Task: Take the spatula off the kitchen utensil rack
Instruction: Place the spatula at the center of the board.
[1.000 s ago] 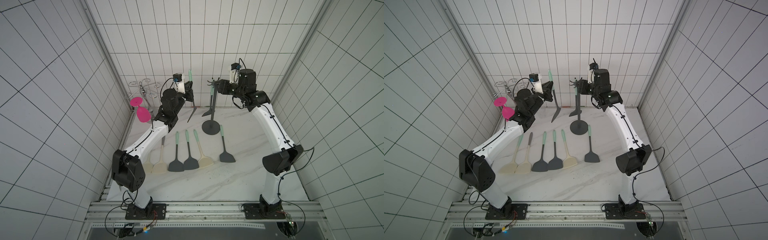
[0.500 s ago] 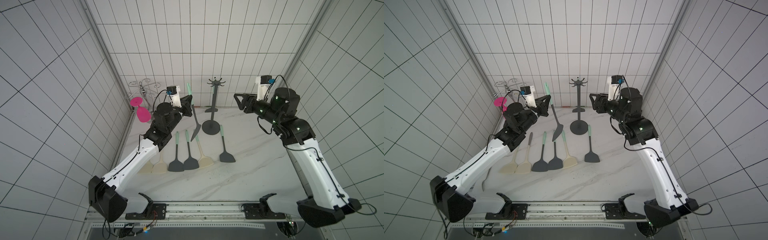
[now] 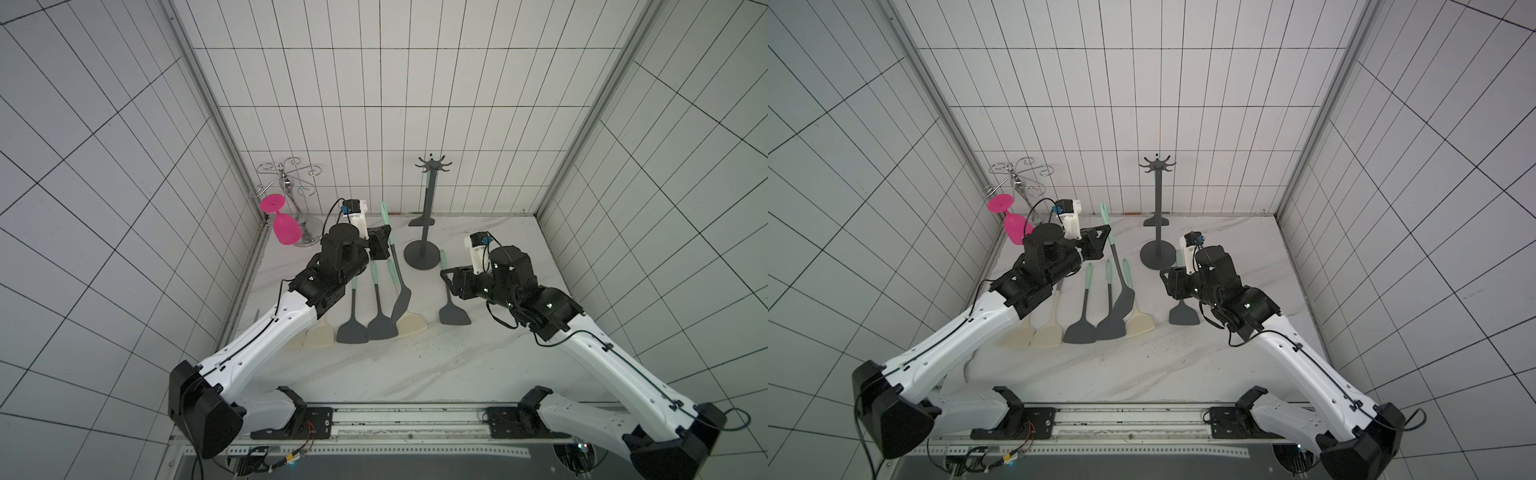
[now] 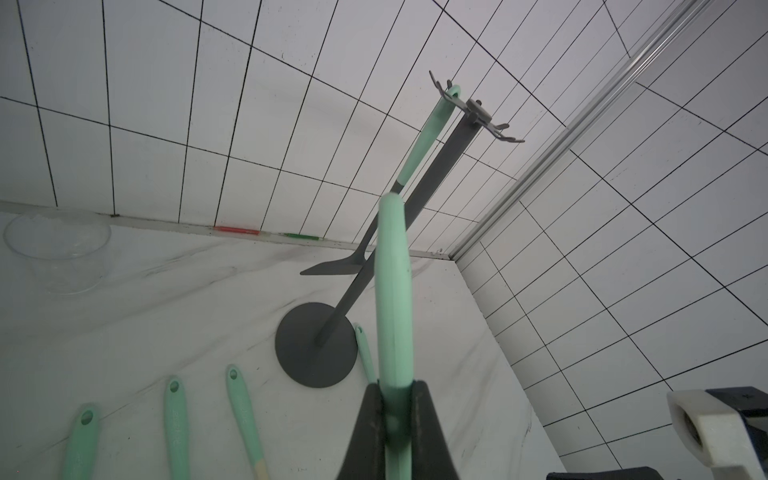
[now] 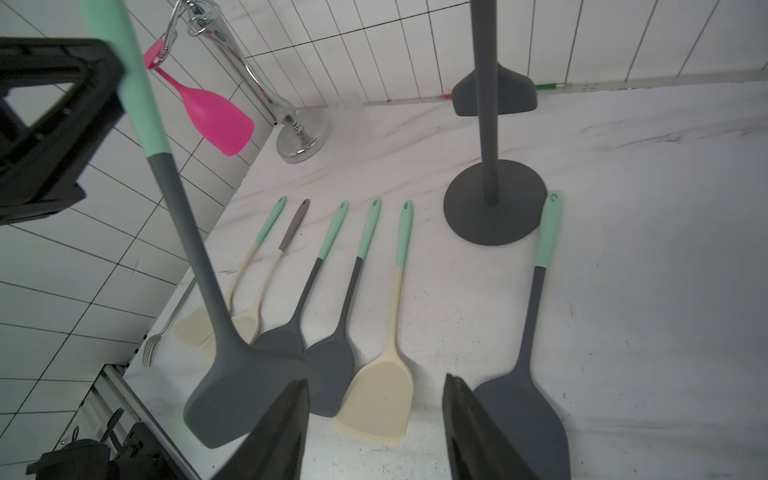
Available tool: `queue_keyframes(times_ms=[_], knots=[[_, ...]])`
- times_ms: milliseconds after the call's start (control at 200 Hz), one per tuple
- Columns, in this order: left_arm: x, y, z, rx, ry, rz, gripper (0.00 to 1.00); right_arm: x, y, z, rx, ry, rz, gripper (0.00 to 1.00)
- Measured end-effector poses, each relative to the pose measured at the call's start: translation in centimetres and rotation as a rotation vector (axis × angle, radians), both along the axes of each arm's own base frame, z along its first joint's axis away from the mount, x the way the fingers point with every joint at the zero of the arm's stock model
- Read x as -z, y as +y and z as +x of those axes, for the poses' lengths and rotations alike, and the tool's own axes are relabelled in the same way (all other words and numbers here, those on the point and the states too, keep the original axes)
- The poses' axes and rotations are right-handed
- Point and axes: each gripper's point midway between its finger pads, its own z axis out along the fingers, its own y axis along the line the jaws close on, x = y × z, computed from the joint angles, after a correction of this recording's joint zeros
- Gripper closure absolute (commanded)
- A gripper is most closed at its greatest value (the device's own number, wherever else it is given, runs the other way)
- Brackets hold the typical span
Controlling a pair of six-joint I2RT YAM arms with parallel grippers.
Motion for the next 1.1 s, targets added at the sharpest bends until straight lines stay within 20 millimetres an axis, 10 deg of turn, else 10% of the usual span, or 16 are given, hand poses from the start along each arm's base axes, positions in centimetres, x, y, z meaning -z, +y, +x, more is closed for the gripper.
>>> queue_keyframes(times_ms=[770,940,1099], knots=[[1.8,-0.8,0.0,0.002,0.163,-0.070,1.00,2.5,10.9,1.0,-0.179,-0.016,-0.134,0.42],[1.7,-0.8,-0.2,0.007,0.160,-0.068,1.00,2.9,11.0,1.2,-0.177,-0.015,-0.154,1.00],[1.3,-0.5,-0.5,0.025,0.135,-0.038,1.00,3.0,10.7,1.4,-0.171,-0.033,-0.184,1.00]])
